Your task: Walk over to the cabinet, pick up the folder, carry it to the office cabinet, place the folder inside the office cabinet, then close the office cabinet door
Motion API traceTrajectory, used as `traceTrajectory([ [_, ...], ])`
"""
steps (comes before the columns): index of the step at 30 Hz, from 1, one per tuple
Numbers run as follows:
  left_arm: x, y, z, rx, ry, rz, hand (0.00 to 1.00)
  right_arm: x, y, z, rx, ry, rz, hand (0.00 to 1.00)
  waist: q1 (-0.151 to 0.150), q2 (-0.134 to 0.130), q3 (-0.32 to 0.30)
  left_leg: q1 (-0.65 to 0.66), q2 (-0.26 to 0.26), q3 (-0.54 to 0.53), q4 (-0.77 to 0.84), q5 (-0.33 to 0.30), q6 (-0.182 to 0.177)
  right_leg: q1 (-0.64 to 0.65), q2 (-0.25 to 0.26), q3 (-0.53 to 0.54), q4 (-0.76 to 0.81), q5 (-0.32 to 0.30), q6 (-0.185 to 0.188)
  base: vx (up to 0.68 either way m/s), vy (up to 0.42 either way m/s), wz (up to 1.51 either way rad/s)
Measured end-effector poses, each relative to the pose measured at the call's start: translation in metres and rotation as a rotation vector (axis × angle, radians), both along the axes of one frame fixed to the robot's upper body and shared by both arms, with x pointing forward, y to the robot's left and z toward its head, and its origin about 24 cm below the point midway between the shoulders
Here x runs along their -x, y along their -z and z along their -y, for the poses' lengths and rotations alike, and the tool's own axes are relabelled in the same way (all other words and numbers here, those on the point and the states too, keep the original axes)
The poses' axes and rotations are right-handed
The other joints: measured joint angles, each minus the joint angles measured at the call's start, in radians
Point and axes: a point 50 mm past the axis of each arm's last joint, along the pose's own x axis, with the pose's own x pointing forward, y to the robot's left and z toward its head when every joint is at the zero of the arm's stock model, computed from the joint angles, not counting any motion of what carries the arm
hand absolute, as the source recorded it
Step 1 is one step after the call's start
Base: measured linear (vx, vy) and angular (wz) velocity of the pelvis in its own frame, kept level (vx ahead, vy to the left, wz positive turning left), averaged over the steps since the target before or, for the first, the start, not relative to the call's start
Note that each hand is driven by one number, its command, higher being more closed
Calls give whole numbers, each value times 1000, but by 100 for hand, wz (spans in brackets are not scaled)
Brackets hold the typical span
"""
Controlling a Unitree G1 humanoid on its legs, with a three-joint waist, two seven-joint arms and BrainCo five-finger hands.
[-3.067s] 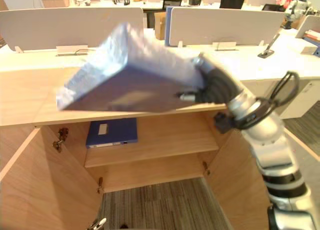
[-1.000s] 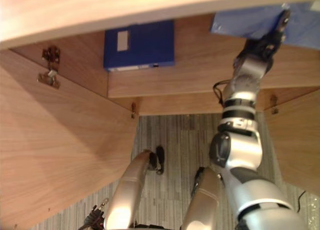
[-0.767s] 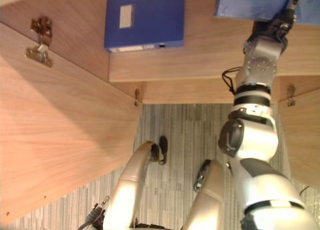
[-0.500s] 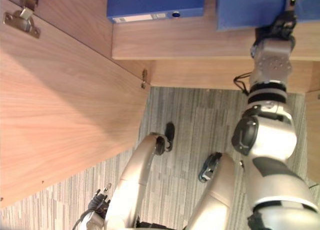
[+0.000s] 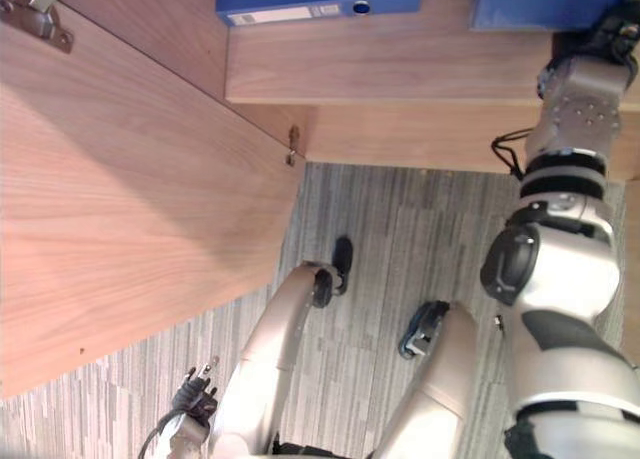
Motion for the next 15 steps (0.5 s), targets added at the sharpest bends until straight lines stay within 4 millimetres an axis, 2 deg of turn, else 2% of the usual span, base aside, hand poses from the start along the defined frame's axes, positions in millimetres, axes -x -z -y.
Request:
traceTrajectory([
  [4, 0, 0, 0, -2, -11, -6, 0, 6, -10, 0, -36, 15, 72, 0, 2, 12, 6, 0, 0, 0, -2, 3, -1, 0, 0, 0, 0, 0, 0, 44, -55, 1],
  [8, -4, -3, 0, -7, -9, 14, 0, 13, -19, 2, -27, 45, 127, 0, 1, 13, 6, 3, -1, 0, -10, 9, -3, -1, -1, 0, -1, 0, 0, 39, -60, 2],
  [11, -6, -5, 1, -13, 6, 25, 0, 16, -24, 4, 58, 82, 120, 0, 0, 17, 11, 6, -1, 0, -14, 13, -5, 0, 0, 0, -1, 0, 0, 33, -59, 1],
  [15, -6, -5, 1, -16, 5, 28, 0, 14, -27, -1, 364, 138, 15, 0, -3, 17, 11, 15, -1, 0, -31, 19, -7, 6, 0, -2, -12, 2, -3, 36, -62, 0],
])
